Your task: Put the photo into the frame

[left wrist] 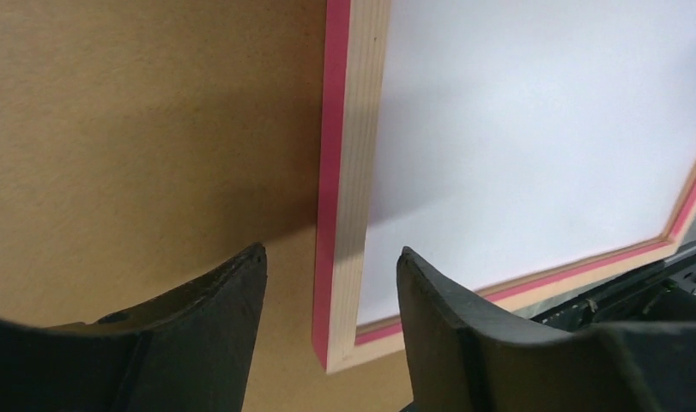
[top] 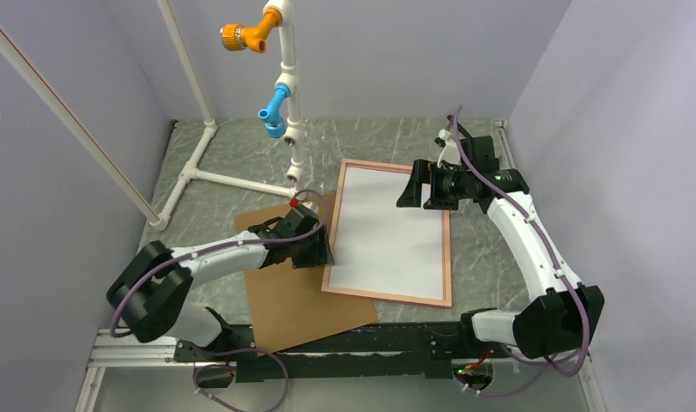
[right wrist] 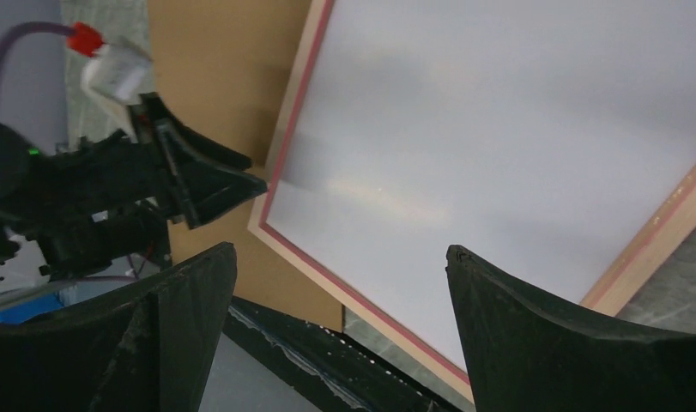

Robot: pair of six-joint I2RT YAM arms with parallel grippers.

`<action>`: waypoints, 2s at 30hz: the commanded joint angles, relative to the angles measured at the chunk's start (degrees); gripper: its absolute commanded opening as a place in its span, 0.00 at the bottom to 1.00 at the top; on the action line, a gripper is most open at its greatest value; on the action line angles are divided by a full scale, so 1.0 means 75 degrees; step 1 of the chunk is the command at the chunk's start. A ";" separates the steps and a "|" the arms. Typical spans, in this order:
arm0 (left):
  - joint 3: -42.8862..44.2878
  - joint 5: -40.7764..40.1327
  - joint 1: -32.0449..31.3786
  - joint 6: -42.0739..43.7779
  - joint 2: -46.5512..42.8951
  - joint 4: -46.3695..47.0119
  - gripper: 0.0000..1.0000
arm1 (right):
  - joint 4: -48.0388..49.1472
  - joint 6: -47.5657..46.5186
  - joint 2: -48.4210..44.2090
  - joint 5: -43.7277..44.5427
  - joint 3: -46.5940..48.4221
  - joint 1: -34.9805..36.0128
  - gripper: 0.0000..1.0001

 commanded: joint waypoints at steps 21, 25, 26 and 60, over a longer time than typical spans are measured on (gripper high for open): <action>0.2076 -0.0145 -0.1362 -0.0759 0.2059 0.0517 0.04 | 0.0092 -0.0139 -0.0359 -0.0190 0.0133 -0.0015 0.94; 0.2459 -0.0048 -0.1463 -0.0963 0.2403 0.0714 0.00 | -0.0010 -0.0233 -0.0405 0.0013 0.0130 -0.0022 0.94; 0.2550 -0.0037 -0.1486 -0.1037 0.2480 0.0760 0.00 | -0.0034 -0.0258 -0.0414 0.0071 0.0124 -0.0022 0.94; 0.2679 -0.0514 -0.1954 -0.1498 0.2434 0.1712 0.64 | -0.0124 -0.0421 -0.0697 0.0503 -0.0076 -0.0121 0.96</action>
